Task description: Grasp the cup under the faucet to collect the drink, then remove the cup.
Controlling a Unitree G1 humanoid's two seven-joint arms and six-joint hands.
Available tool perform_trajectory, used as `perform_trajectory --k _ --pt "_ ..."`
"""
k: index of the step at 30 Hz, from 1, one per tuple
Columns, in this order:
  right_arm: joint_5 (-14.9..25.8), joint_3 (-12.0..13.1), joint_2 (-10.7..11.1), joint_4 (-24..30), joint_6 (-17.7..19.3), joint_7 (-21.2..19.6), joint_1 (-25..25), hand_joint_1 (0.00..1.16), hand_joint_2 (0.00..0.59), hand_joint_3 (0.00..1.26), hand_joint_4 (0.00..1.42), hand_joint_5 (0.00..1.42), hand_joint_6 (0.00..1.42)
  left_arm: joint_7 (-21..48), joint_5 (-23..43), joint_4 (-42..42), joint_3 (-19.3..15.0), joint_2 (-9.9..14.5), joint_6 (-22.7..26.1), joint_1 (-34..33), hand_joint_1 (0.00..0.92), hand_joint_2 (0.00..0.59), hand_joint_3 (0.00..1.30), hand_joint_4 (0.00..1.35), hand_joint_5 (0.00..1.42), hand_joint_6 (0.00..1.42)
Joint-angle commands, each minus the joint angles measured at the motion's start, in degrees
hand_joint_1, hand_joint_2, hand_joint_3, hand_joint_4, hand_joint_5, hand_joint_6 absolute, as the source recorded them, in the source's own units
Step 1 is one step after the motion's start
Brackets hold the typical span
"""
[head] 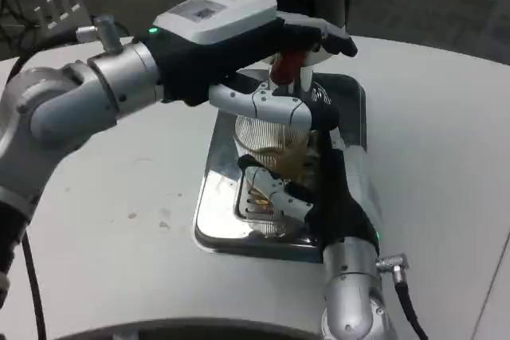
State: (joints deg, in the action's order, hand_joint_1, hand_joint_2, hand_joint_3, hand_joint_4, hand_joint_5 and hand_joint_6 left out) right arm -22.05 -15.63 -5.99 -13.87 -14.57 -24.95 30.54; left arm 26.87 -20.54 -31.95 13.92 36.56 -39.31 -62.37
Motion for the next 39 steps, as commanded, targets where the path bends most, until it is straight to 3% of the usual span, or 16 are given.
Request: perform_trajectory --k 1,17,32,39 --pt "1.8 0.8 -5.9 -3.0 -0.4 -1.1 4.0 0.63 0.198 0.0 0.0 0.0 0.0 2.1 -1.2 -0.5 1.1 0.7 0.4 1.8 0.0 0.119 0.28 0.24 0.26 0.28" --pt "3.6 0.3 -7.2 -8.8 0.3 -5.1 7.8 0.61 0.211 0.0 0.04 0.01 0.0 2.4 -1.3 -1.5 1.1 1.4 0.4 1.4 0.0 0.119 0.28 0.24 0.26 0.28" --pt "5.2 -0.2 -9.8 -13.6 2.8 -10.1 10.2 0.6 0.224 0.09 0.14 0.11 0.02 2.4 -1.3 -1.3 0.9 2.3 0.2 2.2 0.0 0.13 0.29 0.24 0.26 0.28" --pt "5.8 0.0 -10.9 -15.3 4.7 -13.5 10.4 0.63 0.231 0.21 0.25 0.22 0.1 2.3 -1.3 -1.5 0.8 2.8 -0.1 2.6 0.0 0.131 0.29 0.25 0.26 0.28"
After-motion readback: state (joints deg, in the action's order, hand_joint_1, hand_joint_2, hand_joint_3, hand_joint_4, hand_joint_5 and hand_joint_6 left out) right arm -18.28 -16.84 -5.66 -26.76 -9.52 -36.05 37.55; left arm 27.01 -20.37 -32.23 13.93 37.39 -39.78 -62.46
